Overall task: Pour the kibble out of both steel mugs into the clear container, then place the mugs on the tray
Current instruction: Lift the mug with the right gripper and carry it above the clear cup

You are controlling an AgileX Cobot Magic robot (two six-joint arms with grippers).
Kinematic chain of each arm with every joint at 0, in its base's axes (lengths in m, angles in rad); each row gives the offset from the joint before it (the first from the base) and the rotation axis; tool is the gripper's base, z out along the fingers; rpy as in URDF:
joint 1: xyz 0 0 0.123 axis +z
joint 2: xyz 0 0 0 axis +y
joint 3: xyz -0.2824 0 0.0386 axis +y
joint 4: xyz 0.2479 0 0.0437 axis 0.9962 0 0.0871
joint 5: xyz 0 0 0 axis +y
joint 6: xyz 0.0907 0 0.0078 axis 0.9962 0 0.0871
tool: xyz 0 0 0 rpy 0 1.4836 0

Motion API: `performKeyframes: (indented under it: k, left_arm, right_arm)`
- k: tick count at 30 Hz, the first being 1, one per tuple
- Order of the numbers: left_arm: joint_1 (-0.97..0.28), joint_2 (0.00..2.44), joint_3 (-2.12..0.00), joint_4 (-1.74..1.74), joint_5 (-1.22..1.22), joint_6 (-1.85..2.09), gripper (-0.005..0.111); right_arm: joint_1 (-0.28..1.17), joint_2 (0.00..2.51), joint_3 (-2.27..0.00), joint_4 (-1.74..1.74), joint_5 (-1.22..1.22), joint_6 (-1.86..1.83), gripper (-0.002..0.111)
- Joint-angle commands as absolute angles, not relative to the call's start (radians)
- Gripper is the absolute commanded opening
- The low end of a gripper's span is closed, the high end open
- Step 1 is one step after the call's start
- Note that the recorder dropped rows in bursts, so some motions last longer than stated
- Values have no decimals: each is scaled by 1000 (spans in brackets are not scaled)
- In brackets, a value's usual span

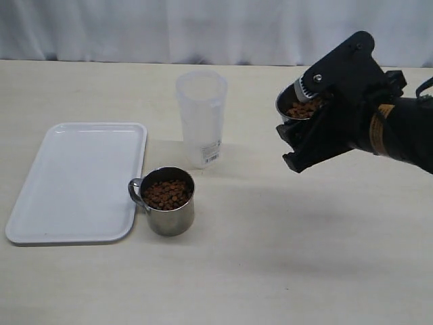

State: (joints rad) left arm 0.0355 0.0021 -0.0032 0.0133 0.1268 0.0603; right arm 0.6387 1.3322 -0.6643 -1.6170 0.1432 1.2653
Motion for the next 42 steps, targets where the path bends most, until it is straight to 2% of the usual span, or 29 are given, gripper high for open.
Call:
performKeyframes:
  k: [1, 23, 42]
  left_arm:
    - [33, 0, 0, 14, 122, 55, 0]
    - [33, 0, 0, 14, 122, 55, 0]
    - [33, 0, 0, 14, 122, 55, 0]
  right_arm:
    - [642, 1352, -688, -1744, 213, 1430, 5]
    - [642, 1643, -1076, -1744, 214, 1233, 5]
    - [642, 1709, -1174, -1744, 193, 1081, 5]
